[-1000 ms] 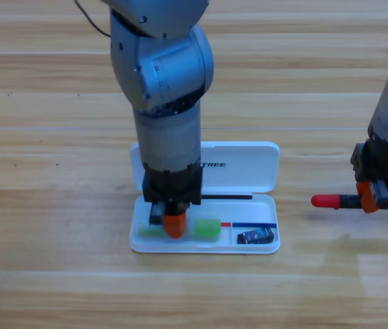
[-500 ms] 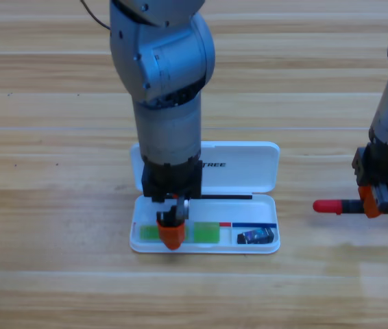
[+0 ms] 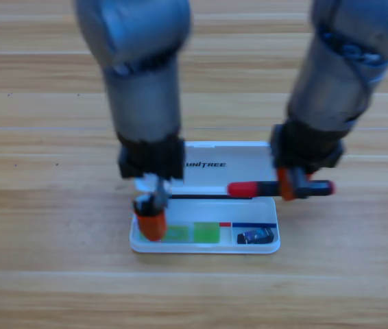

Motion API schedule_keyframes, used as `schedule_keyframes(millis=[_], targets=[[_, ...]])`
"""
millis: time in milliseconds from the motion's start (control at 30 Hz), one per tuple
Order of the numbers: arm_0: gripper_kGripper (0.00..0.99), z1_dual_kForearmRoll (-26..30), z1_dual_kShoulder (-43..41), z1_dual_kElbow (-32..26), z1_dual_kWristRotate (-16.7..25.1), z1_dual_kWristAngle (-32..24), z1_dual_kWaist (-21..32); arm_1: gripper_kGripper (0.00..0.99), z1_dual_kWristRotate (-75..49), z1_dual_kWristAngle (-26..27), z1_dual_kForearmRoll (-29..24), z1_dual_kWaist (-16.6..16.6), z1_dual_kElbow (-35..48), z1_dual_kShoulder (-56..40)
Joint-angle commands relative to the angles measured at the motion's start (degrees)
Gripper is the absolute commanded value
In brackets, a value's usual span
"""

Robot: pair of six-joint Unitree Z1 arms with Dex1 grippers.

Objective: Clean up eraser and pencils

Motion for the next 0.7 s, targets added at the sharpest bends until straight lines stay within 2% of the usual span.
schedule_keyframes(millis=[33,167,367,700], targets=[[0.99,4.4,-10.5,-0.4,0.3,0.3,0.8,0.0,1.1,-0.7,2.1,3.6,-6.1,10.6],[0.99,6.7,-16.0,-0.5,1.8,0.4,3.2,0.0,1.4,-1.0,3.4,3.8,-11.5,14.5],[0.99,7.5,-22.9,0.2,5.8,-1.0,9.7,0.0,1.3,-1.8,4.0,4.0,-17.6,19.2],[0.99,7.3,-27.0,2.7,10.7,-5.0,18.4,0.0,1.3,-2.5,4.7,4.0,-21.9,23.1]])
